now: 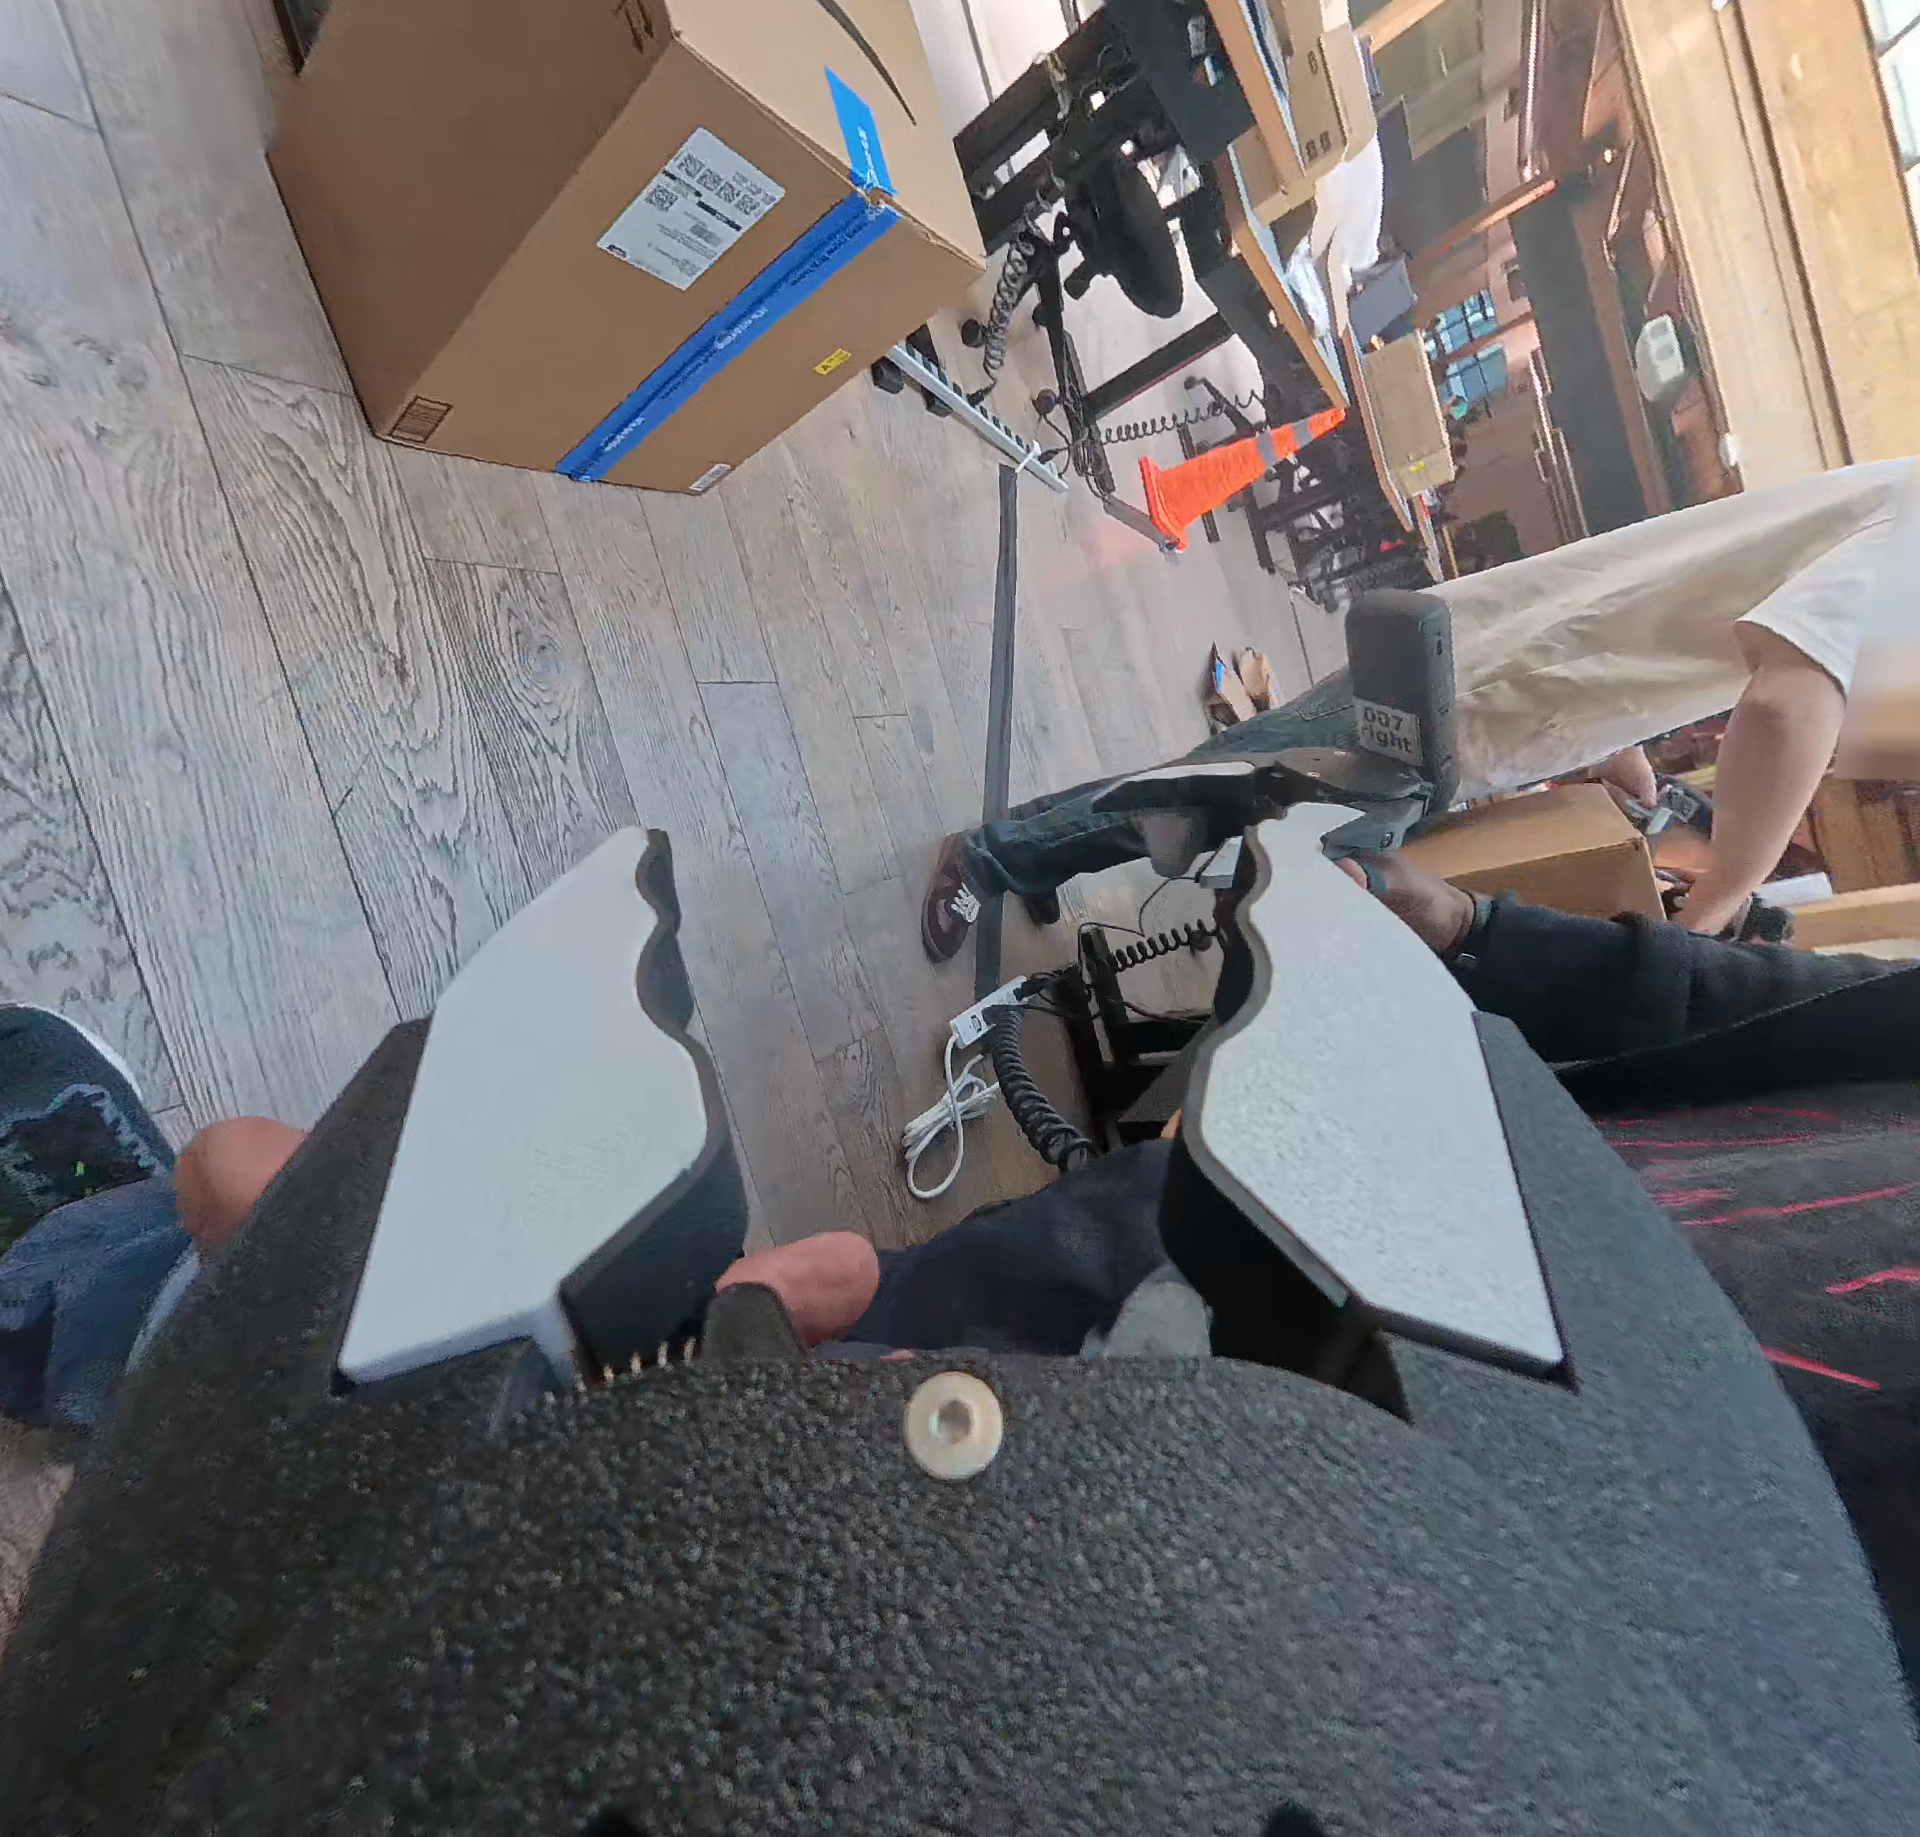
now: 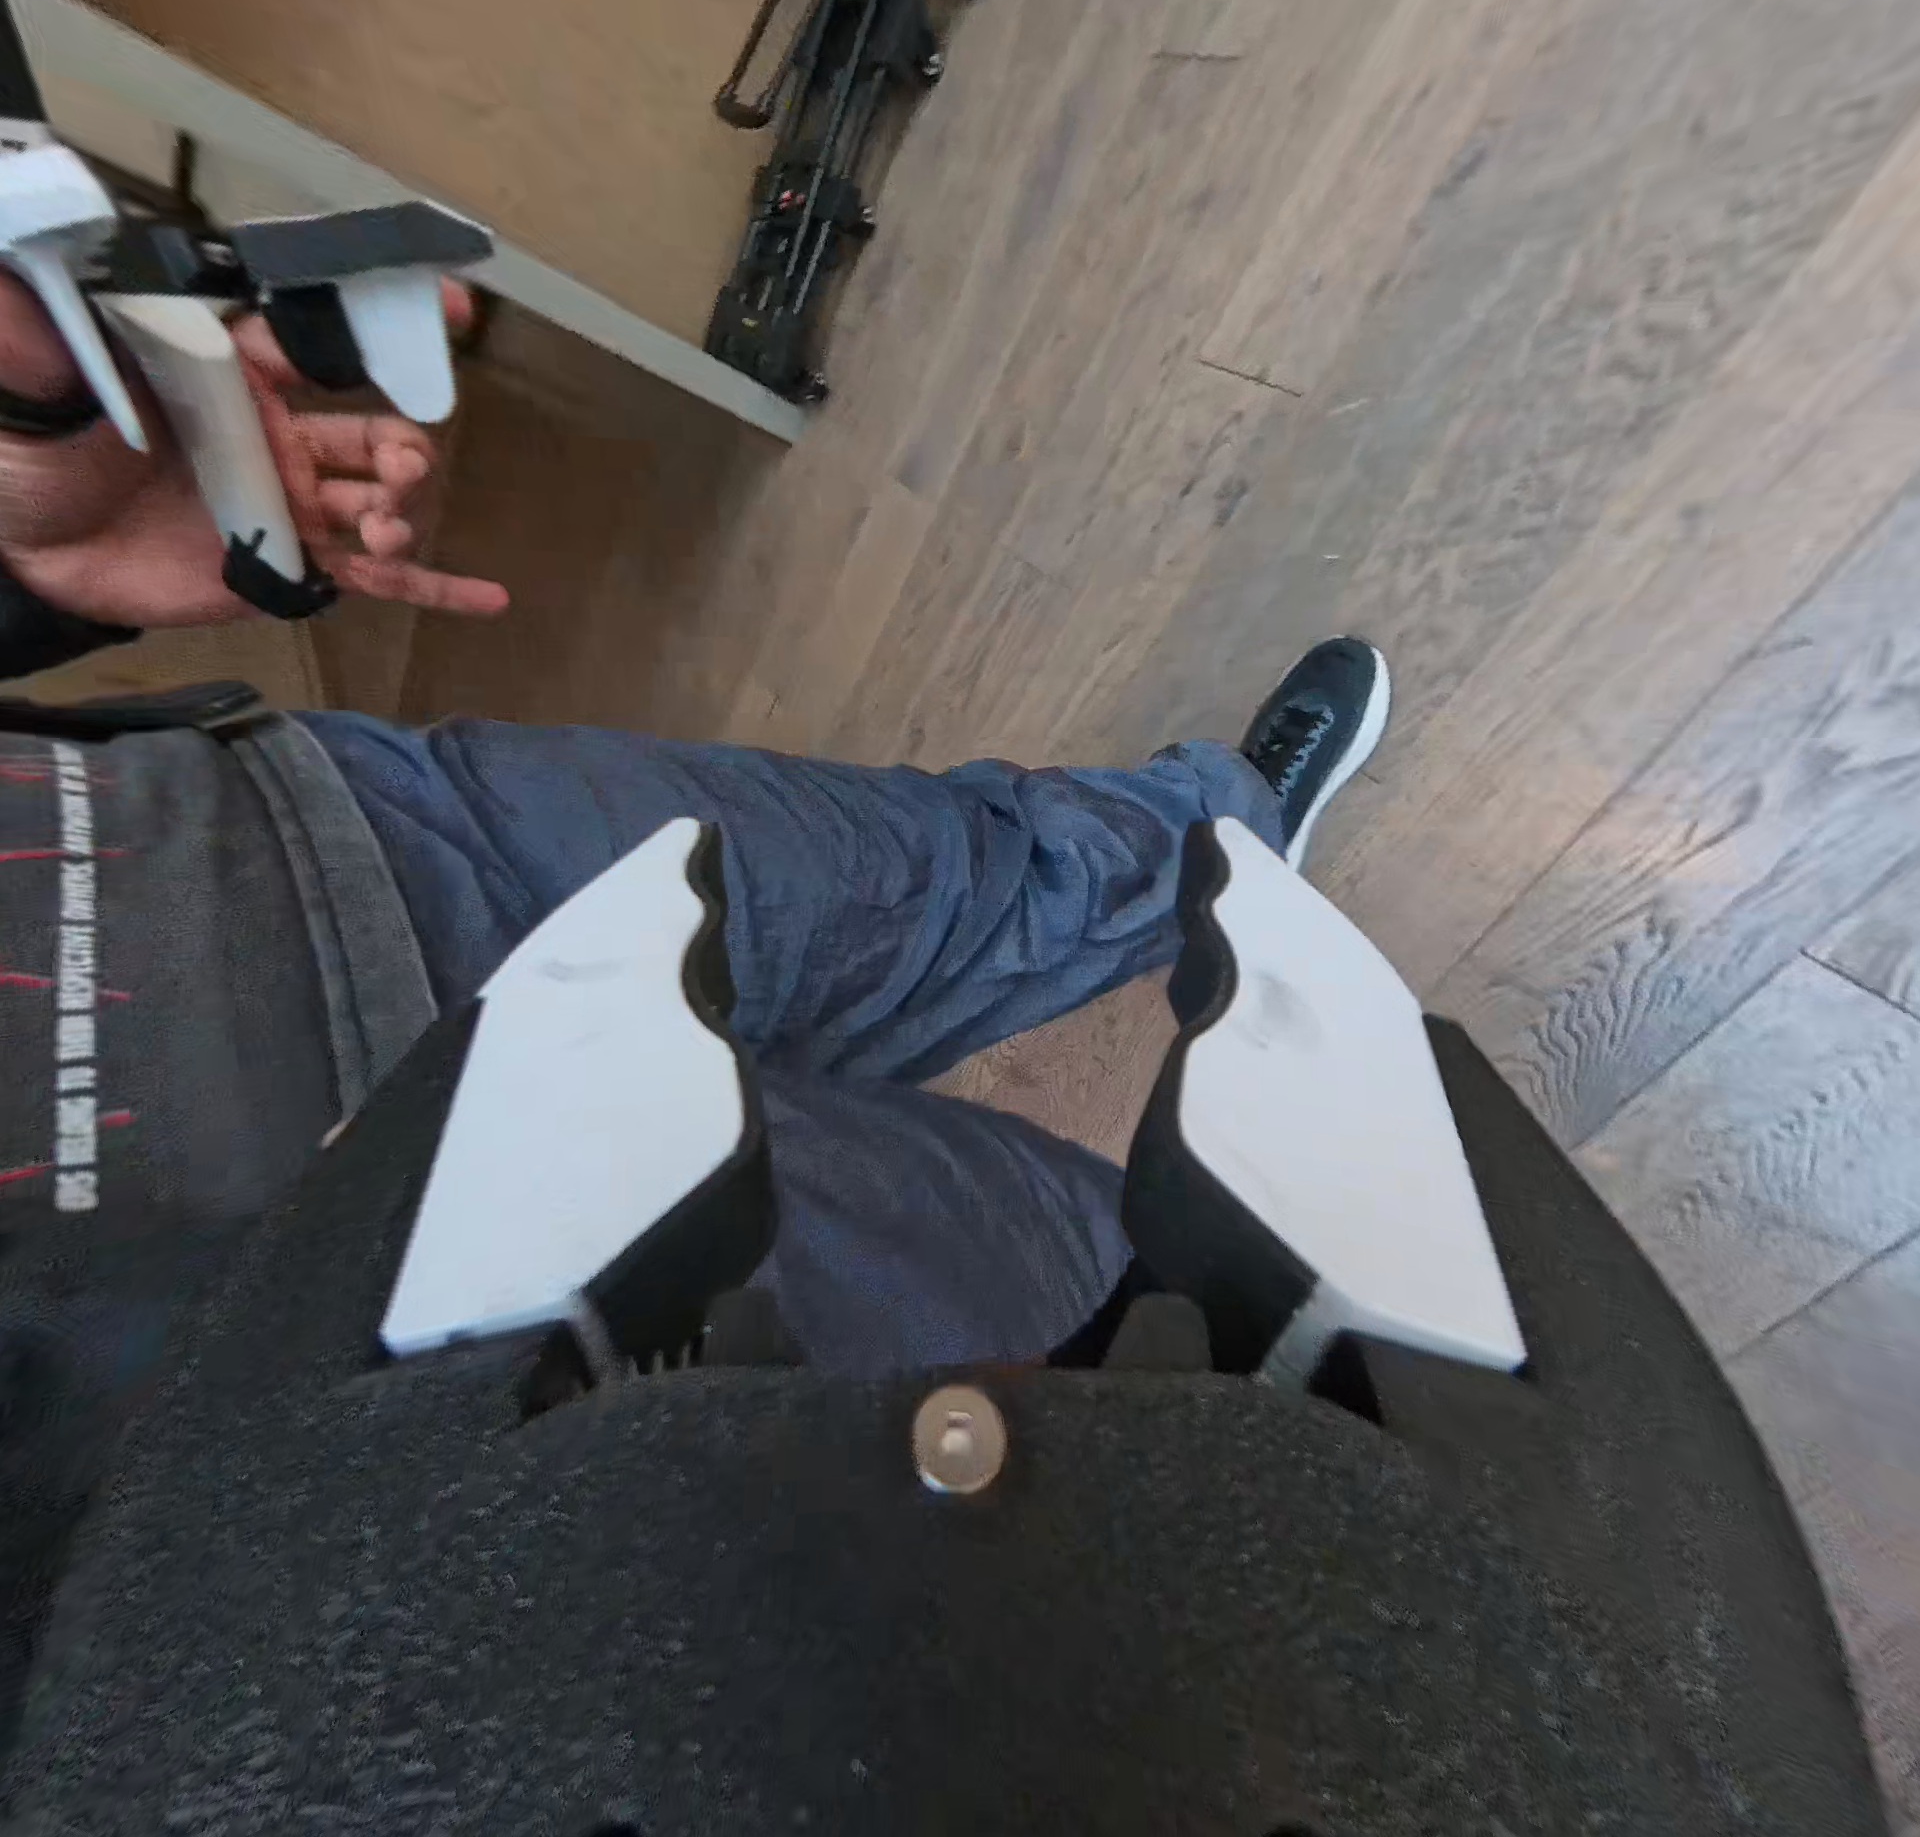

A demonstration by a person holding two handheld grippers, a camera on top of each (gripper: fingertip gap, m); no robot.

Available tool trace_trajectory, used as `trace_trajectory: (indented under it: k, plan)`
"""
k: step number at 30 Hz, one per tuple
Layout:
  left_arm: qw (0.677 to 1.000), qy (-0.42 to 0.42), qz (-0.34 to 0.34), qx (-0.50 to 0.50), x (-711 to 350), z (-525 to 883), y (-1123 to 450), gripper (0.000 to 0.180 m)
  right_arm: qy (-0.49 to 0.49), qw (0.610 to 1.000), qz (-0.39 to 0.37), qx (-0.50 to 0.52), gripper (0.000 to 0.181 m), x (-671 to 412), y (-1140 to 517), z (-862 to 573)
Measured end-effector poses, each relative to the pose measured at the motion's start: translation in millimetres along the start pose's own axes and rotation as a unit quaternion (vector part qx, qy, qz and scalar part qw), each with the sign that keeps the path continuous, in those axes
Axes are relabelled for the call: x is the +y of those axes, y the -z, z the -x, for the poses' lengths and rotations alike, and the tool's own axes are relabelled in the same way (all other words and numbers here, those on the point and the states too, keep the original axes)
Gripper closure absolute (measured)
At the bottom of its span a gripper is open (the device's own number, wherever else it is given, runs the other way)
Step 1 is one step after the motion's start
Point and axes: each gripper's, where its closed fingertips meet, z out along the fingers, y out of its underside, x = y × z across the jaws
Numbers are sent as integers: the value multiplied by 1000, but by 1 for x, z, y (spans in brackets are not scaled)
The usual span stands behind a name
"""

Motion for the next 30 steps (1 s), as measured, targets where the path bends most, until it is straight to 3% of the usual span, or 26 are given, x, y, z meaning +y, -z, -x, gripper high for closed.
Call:
trace_trajectory:
  k: [5, 12, 20, 25, 30]
  plan:
    - [998, 15, 63, 28, -112, 53, -79, 78, -168, 969, -113, 144, 95, -49, 97, -112]
    - [988, -28, 145, 41, -258, 71, -205, 73, -231, 917, -226, 235, 89, -137, 162, -215]
    - [982, -25, 186, -16, -352, 123, -384, 69, -285, 897, -243, 234, 86, -225, 176, -404]
    - [973, 25, 208, -91, -392, 136, -488, 69, -335, 893, -191, 229, 84, -274, 204, -531]
    - [960, -7, 267, -89, -420, 117, -599, 61, -325, 885, -146, 298, 76, -325, 264, -661]
